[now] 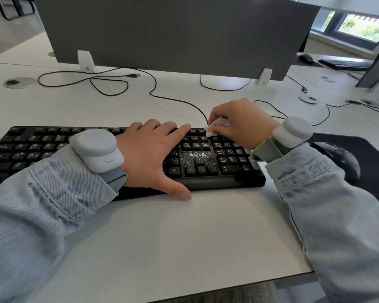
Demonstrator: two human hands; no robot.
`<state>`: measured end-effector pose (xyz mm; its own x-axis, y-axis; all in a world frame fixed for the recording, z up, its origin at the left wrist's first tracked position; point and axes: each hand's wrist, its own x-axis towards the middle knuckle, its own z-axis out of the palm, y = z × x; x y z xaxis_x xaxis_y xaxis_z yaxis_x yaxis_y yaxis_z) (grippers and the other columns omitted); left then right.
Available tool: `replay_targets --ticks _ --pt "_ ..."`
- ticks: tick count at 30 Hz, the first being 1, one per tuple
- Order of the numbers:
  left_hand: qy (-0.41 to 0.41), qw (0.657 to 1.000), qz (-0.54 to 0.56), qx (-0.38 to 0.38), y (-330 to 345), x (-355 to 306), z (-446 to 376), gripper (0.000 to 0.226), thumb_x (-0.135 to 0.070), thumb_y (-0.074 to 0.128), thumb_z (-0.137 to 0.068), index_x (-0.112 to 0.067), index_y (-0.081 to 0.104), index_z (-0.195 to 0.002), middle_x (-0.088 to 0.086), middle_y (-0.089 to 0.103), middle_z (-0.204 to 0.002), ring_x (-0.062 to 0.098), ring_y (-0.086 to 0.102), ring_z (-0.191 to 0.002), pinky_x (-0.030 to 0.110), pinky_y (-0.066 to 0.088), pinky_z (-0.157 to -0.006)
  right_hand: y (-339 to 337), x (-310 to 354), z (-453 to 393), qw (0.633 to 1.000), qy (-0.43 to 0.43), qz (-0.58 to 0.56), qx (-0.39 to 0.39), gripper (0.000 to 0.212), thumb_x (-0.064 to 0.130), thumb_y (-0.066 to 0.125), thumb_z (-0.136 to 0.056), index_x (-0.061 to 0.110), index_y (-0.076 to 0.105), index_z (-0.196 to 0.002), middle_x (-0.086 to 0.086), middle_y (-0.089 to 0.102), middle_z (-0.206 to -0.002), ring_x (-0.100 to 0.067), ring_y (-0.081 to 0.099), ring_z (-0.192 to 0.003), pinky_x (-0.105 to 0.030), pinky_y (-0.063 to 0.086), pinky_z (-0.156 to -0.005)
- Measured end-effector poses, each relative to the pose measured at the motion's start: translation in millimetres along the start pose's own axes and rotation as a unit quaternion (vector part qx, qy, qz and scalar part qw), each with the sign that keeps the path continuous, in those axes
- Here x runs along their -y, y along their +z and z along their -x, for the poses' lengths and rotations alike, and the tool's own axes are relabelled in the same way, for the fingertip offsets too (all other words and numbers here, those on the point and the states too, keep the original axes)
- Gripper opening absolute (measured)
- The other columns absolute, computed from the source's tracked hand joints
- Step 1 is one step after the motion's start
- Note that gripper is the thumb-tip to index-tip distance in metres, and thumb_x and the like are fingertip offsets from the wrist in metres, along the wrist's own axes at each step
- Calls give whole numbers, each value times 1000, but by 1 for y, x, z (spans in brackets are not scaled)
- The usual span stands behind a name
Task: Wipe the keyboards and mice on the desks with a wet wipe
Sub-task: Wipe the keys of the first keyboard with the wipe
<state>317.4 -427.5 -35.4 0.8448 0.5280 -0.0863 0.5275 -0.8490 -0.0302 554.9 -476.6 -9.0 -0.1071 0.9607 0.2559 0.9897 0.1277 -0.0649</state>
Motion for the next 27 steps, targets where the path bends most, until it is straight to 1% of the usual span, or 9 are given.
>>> replay_targets --ticks 4,7,10,13,15,18,21,25,27 --pt "1 1000 -3 -1 0 0 0 142 -107 25 -41 -35 -17 -155 -15 11 -159 18 17 -142 40 20 -120 1 5 -3 1000 0 12 10 12 27 63 -88 20 72 -91 7 62 -79 -11 48 -75 -25 39 -73" --pt "0 1000 0 1 0 0 0 142 -107 25 -40 -35 -17 -156 -14 11 -160 18 16 -143 40 19 -120 -3 11 -2 999 -2 16 31 11 26 63 -89 20 71 -93 15 49 -69 -12 47 -75 -26 42 -74" --pt "-1 1000 0 -1 0 0 0 143 -107 25 -40 -35 -17 -155 -14 11 -160 18 17 -143 41 19 -120 -9 15 2 999 -6 14 51 11 27 62 -90 20 71 -94 20 44 -67 -13 47 -74 -26 39 -72" --pt "0 1000 -2 -2 1 1 -1 143 -108 24 -39 -34 -16 -156 -13 12 -160 19 18 -143 42 21 -119 -13 21 6 998 -9 17 64 13 27 61 -90 20 72 -93 13 51 -69 -14 50 -76 -27 40 -71" --pt "2 1000 -2 -5 1 1 -1 144 -108 24 -39 -34 -14 -157 -13 14 -159 20 20 -142 42 22 -119 -14 26 9 997 -11 26 74 14 26 60 -91 19 72 -94 8 55 -74 -15 51 -79 -28 42 -72" --pt "4 1000 -7 -10 2 1 -1 144 -108 23 -39 -33 -13 -157 -12 15 -159 21 21 -142 42 24 -118 -15 32 15 996 -2 32 79 15 24 59 -91 18 72 -95 5 57 -79 -14 49 -81 -26 39 -71" --pt "4 1000 -9 -13 2 1 -2 145 -108 22 -38 -33 -13 -157 -12 16 -159 21 23 -142 42 25 -117 -16 35 23 996 10 26 80 16 24 59 -91 17 73 -95 2 64 -83 -14 50 -80 -25 39 -70" --pt "3 1000 -11 -12 1 1 -2 146 -108 21 -37 -32 -13 -157 -11 16 -160 22 24 -141 42 25 -117 -15 40 37 998 11 21 66 15 25 58 -90 20 73 -94 3 67 -84 -12 49 -78 -23 34 -67" --pt "3 1000 -10 -13 1 1 -2 147 -108 21 -37 -32 -12 -158 -11 17 -160 22 25 -141 42 26 -117 -14 44 46 998 16 11 64 15 26 59 -90 20 72 -93 3 68 -86 -12 49 -78 -24 35 -67"
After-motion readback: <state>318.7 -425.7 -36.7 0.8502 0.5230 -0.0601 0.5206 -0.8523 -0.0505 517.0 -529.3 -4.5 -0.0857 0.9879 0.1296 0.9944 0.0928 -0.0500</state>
